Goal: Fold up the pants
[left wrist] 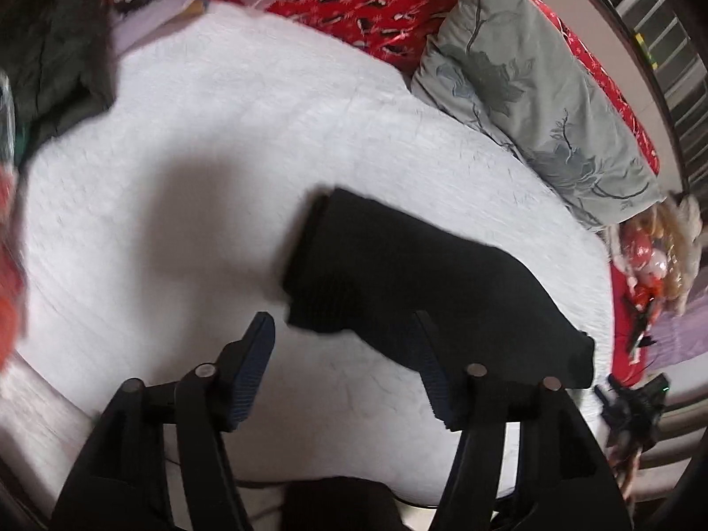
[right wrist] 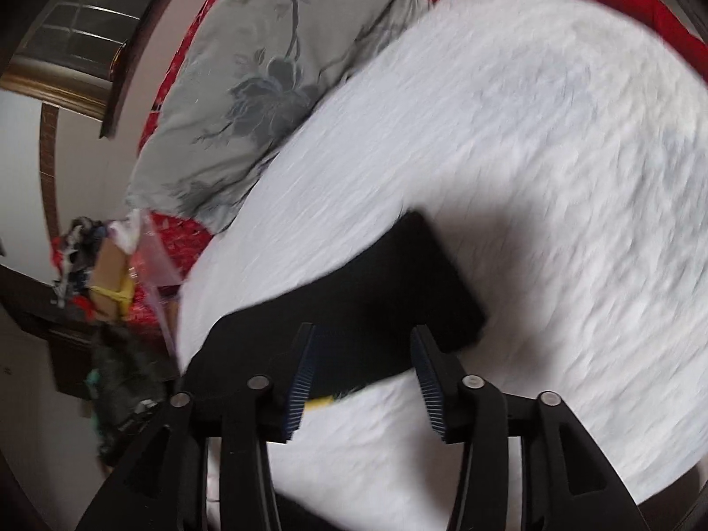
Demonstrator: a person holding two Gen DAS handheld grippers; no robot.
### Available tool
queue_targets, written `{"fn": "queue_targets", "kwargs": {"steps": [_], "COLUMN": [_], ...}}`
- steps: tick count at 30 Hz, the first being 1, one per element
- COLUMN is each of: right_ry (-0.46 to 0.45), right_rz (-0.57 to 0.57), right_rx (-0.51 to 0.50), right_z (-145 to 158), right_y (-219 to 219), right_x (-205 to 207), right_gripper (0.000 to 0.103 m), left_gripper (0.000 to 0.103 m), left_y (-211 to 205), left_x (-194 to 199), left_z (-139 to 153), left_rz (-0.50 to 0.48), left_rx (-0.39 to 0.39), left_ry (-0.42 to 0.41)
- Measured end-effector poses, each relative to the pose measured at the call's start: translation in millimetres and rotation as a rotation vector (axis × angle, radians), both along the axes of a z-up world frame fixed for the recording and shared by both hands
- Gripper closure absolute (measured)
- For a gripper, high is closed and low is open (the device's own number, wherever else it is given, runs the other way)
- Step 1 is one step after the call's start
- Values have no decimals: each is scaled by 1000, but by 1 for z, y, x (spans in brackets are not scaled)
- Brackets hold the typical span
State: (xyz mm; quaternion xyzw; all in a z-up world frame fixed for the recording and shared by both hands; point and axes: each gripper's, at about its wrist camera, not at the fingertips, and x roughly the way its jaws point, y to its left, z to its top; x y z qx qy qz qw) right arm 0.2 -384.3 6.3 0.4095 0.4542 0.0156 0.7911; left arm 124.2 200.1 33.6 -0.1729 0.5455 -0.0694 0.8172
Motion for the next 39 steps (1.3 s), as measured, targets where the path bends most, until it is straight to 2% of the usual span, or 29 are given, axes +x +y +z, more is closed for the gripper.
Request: {"fn": "queue_targets", "kwargs": {"steps": [5, 11, 18, 19, 20, 21, 23, 24, 28, 30, 32, 33, 35, 37, 39], "right_ry": [73, 97, 50, 43, 33, 31, 40, 49, 46, 8, -16, -6, 70, 131, 139], "right_rz": [-35, -157, -199, -202, -204, -203, -199, -197, -201, -186, -164, -154, -168, -175, -164], "right_rx": [134, 210, 159, 146, 136, 122, 82, 75, 150, 208, 183, 160, 138, 129, 128], "right_z": [-32, -58, -64, -63, -62, -60, -58, -59, -53, -35, -21, -20, -40, -59, -68], "right_y": [10, 2, 13, 14, 15, 16, 17, 16, 9, 6, 3, 2, -3, -4, -4], "right_x": [-4, -7, 15, 17, 18, 19, 21, 22, 16, 10, 7, 8, 11, 8, 2], "right_gripper": [54, 51, 51, 51, 51, 56, 75, 95, 95, 96, 96, 96, 96, 95, 94], "left_gripper": [41, 41, 42, 48, 63, 69, 73, 74, 77, 77, 77, 77, 76, 73, 71], "left_y": [-7, -9, -4, -4, -2, -1, 5, 6, 9, 8, 7, 8, 9, 10, 13], "left_x": [5, 27, 51, 54, 56, 57, 56, 55, 32, 23, 27, 30, 32, 29, 26], "left_z": [-39, -65, -72, -72, -72, -72, -74, -73, -54, -45, -54, -64, -77, -73, -67], "left_rz": [43, 100, 187, 204, 213, 218, 229, 233, 227, 214, 206, 206, 210, 196, 162], "left_rx": [-113, -113, -127, -121, -110, -97, -104, -107, -116, -49, 51, 57, 43, 45, 44], "left_ry": [79, 124, 74, 72, 70, 70, 81, 83, 110, 92, 72, 89, 97, 72, 65]}}
